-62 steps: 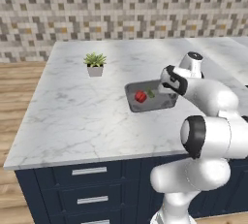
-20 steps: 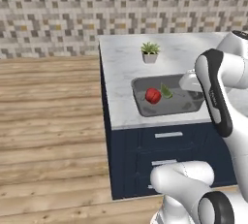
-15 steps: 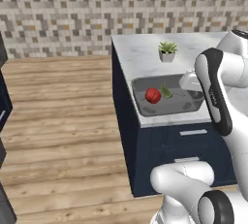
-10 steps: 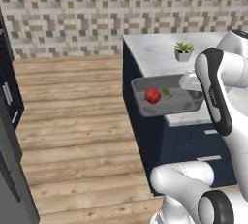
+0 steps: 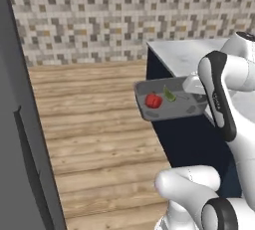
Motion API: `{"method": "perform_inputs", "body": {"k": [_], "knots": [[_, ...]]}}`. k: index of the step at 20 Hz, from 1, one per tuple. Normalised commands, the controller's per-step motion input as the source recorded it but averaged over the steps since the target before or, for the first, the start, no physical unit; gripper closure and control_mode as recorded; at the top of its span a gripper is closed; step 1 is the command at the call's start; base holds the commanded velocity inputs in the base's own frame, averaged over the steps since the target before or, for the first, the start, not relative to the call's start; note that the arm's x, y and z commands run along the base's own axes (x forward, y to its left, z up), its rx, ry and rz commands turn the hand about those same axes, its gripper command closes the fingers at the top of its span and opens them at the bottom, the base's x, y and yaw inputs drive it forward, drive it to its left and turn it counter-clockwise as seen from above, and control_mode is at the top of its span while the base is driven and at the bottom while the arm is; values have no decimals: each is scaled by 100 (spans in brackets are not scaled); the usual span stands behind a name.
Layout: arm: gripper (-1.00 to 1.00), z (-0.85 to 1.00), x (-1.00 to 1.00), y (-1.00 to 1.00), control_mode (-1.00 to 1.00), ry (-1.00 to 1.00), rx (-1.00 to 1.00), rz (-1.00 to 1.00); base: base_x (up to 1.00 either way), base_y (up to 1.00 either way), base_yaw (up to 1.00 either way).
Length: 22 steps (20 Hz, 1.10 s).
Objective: Take the bell pepper and lemon wedge out of the freezer and place them in the tupperware container on the counter. Then put the tupperware containing the vegetables back in the freezer.
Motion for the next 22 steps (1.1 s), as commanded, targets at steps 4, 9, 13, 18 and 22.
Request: {"method": "perform_inputs", "body": {"k": [4, 9, 13, 18, 22], "knots": [[100, 0, 0, 0, 100, 0, 0, 0, 100, 27, -4], [100, 0, 0, 0, 100, 0, 0, 0, 100, 20, 0], [100, 0, 0, 0, 100, 0, 0, 0, 100, 31, 14], [100, 0, 0, 0, 100, 0, 0, 0, 83, 45, 49], [100, 0, 0, 0, 100, 0, 0, 0, 19, 42, 77]]}}
